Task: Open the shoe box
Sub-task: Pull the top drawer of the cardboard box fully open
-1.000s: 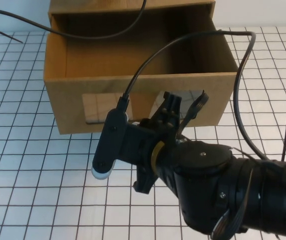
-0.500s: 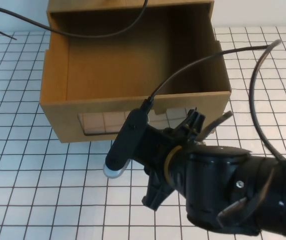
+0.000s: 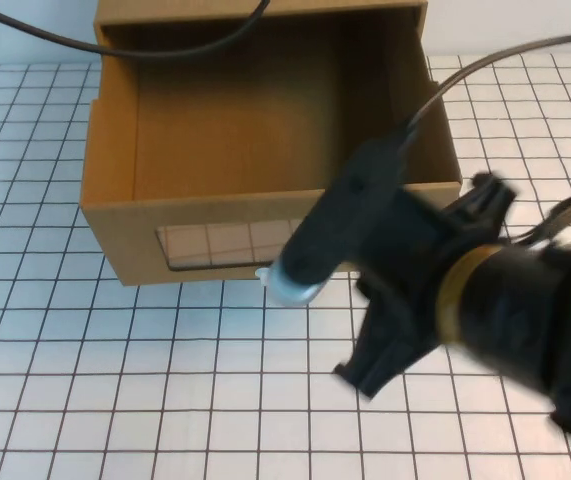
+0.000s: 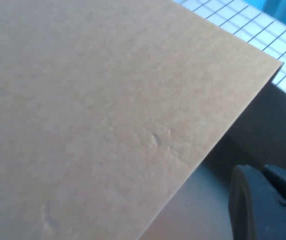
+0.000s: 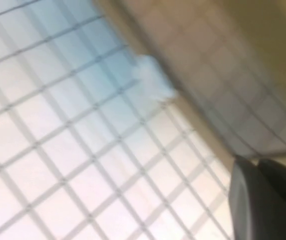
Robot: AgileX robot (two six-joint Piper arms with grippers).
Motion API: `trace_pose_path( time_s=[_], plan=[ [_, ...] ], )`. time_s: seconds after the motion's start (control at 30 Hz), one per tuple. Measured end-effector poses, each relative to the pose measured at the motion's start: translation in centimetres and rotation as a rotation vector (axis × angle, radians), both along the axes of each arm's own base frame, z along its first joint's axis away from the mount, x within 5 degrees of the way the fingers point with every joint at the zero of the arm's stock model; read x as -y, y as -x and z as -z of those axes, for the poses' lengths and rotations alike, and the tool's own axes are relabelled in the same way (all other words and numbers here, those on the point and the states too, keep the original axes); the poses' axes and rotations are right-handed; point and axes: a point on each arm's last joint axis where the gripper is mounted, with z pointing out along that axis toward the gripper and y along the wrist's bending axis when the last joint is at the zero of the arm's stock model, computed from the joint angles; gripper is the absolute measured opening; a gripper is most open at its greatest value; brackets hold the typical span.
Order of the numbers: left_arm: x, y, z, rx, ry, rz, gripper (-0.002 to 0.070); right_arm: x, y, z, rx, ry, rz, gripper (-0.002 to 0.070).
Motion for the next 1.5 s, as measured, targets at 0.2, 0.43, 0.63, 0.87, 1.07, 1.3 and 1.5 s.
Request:
trace_pose_path(
  time_s=[0.2, 0.43, 0.63, 0.87, 1.07, 1.3, 1.5],
  plan=[
    [-1.4, 2.7, -1.0, 0.027, -0.073, -0.052, -0.0002, 4.8, -3.0, -2.1, 0.020, -0.044, 0.214, -0.0010],
    [-3.8, 8.1, 0.8, 0.131, -0.089, -0.191, -0.0002, 11.5, -6.2, -2.2, -0.126, -0.123, 0.469, -0.0011],
    [-6.3, 14.9, 4.2, 0.320, -0.010, -0.317, -0.0002, 15.6, -4.6, -2.9, -0.169, -0.304, 0.507, -0.0013],
    [-9.3, 23.2, 10.1, 0.574, 0.160, -0.469, -0.0002, 18.4, 1.3, -2.1, -0.041, -0.499, 0.471, -0.0013],
    [-10.8, 28.2, 16.2, 0.685, 0.206, -0.514, -0.0002, 20.5, 6.4, 0.2, 0.082, -0.671, 0.432, -0.0013],
    [-11.4, 30.4, 22.3, 0.703, 0.218, -0.520, -0.0002, 22.1, 10.2, 4.2, 0.146, -0.780, 0.406, -0.0014],
    [-11.4, 29.8, 27.4, 0.563, 0.258, -0.566, -0.0002, 22.1, 11.4, 6.5, 0.269, -0.936, 0.298, -0.0013]
  ],
)
